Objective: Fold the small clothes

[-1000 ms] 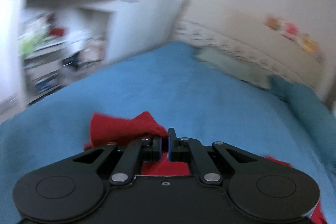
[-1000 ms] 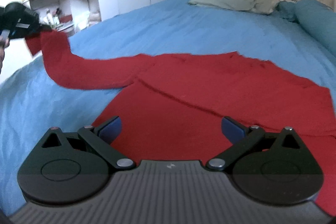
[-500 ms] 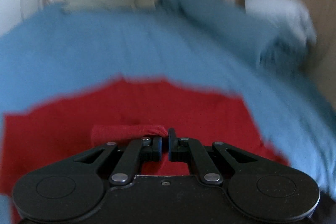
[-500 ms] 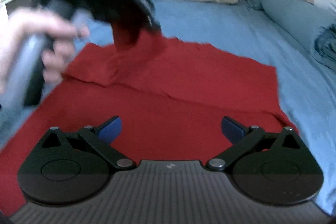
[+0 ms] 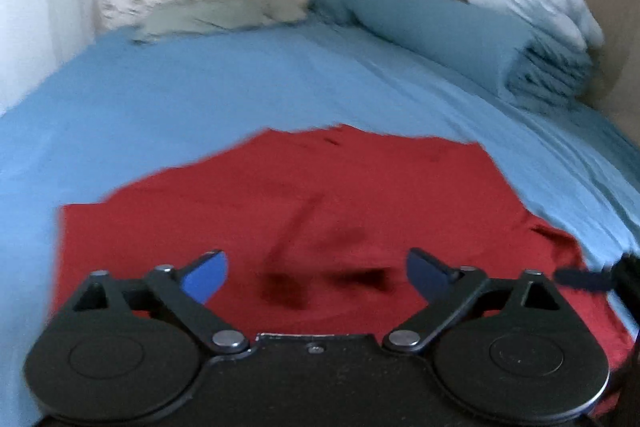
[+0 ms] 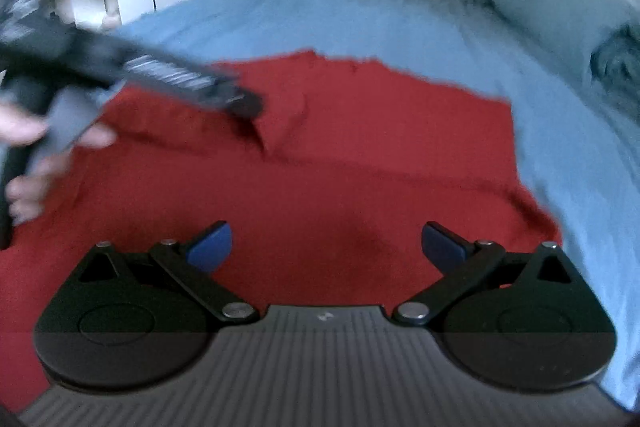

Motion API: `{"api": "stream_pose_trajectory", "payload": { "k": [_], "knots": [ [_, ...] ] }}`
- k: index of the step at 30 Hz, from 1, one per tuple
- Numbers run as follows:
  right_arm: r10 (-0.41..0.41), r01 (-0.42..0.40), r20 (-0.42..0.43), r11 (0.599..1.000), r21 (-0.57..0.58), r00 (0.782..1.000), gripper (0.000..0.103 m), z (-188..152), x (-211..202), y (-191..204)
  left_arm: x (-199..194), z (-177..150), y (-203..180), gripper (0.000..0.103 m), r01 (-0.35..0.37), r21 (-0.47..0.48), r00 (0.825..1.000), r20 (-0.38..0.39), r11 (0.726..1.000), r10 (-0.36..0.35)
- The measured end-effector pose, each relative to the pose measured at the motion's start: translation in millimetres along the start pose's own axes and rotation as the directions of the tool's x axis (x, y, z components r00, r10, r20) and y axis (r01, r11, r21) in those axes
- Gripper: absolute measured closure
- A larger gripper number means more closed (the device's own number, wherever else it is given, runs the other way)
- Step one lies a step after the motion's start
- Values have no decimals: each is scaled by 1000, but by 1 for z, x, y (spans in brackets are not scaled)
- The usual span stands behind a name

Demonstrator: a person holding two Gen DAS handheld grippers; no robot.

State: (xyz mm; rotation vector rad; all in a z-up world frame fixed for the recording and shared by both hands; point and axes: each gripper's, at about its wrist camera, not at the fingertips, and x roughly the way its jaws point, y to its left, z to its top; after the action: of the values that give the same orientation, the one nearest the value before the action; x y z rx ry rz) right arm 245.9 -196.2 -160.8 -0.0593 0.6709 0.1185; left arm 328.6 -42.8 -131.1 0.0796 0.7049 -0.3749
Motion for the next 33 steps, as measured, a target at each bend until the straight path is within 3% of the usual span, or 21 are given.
{"api": "stream_pose_trajectory", "payload": {
  "k": [5,8,15,17,19,22,30,33],
  "knots": [
    [-19,24,75,997,-67,997,0,29,22,23,-1,7,36,3,-70,-85,997,-24,994,68],
    [-22,33,64,983,-182,998,0,42,50,42,-2,3,59,3,-50,-162,998,-45,986,43],
    [-62,67,27,865,-497,998,32,45,90,86,2,-6,81,3,-126,-179,991,-68,976,115],
    [-62,66,26,839,-540,998,37,47,98,91,-4,-8,93,3,-101,-223,994,-66,970,88],
    [-53,54,18,825,-563,998,56,49,103,95,-3,-9,98,3,-91,-246,995,-68,965,76],
    [-42,38,7,794,-607,999,67,51,110,100,-3,-10,101,3,-126,-240,991,-76,962,111],
    [-34,45,30,706,-706,999,67,48,115,117,-3,-14,105,3,-115,-263,992,-89,958,95],
    [-17,23,16,719,-695,1000,72,52,119,116,-3,-14,105,3,-109,-267,992,-88,958,89]
  ]
}}
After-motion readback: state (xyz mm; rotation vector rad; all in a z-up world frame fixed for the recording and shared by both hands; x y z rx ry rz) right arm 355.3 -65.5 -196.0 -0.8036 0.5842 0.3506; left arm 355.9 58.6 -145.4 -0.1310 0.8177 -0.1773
